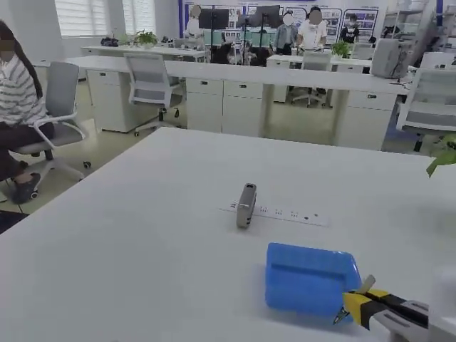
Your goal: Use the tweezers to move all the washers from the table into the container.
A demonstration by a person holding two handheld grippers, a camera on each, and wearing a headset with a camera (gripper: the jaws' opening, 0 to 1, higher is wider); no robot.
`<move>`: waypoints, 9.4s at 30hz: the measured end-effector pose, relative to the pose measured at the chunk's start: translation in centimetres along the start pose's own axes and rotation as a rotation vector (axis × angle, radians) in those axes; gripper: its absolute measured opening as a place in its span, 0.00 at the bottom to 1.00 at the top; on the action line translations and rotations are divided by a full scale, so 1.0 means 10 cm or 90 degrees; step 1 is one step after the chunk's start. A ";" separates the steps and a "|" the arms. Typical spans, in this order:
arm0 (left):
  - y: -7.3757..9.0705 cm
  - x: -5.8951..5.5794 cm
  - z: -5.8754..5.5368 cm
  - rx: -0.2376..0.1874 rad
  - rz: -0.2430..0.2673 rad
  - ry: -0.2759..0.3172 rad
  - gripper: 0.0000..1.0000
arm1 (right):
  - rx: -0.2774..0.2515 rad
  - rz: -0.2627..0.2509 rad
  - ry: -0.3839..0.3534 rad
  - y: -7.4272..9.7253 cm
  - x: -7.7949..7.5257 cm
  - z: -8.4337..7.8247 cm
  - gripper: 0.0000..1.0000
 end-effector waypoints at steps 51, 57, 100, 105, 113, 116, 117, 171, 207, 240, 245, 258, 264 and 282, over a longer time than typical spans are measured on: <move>0.00 0.02 -0.01 0.006 0.007 -0.003 0.87 | 0.092 0.019 0.003 0.06 0.09 -0.38 0.00; -0.01 0.02 -0.02 0.012 0.008 -0.004 0.87 | 0.083 0.020 0.000 0.06 0.08 -0.28 0.00; -0.03 0.01 -0.04 0.031 0.004 -0.009 0.87 | 0.029 -0.010 0.090 -0.69 -0.45 0.44 0.00; -0.03 0.01 -0.04 0.030 0.001 -0.007 0.87 | 0.044 -0.008 0.084 -0.85 -0.50 0.32 0.01; -0.04 0.00 -0.06 0.039 -0.001 -0.011 0.86 | 0.057 0.001 0.069 -1.00 -0.54 0.17 0.01; -0.05 0.00 -0.07 0.043 -0.001 -0.012 0.86 | 0.058 0.004 0.066 -1.04 -0.54 0.12 0.01; -0.05 0.00 -0.07 0.043 -0.001 -0.011 0.86 | 0.058 0.004 0.066 -1.05 -0.53 0.11 0.01; 0.00 0.11 -0.05 0.030 0.065 -0.012 0.84 | -0.023 -0.004 0.002 -0.32 -0.23 0.31 0.02; 0.01 0.06 -0.03 0.020 0.041 -0.012 0.81 | 0.070 -0.076 -0.065 0.24 -0.09 -0.55 0.02; 0.01 0.02 -0.03 0.022 0.026 -0.024 0.81 | 0.079 -0.057 -0.033 0.24 -0.07 -0.56 0.01; 0.00 0.02 -0.03 0.020 0.026 -0.025 0.81 | 0.059 -0.057 -0.022 0.21 -0.09 -0.40 0.01; 0.00 0.00 -0.01 0.011 0.016 -0.025 0.81 | -0.001 -0.076 0.009 0.06 -0.26 0.07 0.01; -0.01 -0.02 -0.03 0.024 0.013 -0.033 0.81 | -0.019 -0.081 0.025 -0.07 -0.36 0.22 0.01; -0.05 -0.01 -0.09 0.054 0.006 -0.040 0.80 | 0.012 -0.067 0.057 -0.68 -0.62 0.21 0.01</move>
Point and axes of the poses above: the centre of the closed fingertips' face, and the gripper's own axes: y roughly backward along the fingers, x roughly to its left, z roughly out of its top, the point moved 8 cm from there along y, roughly backward along the fingers, and after that the axes turned 2 degrees about -z, right-handed, at the moved point
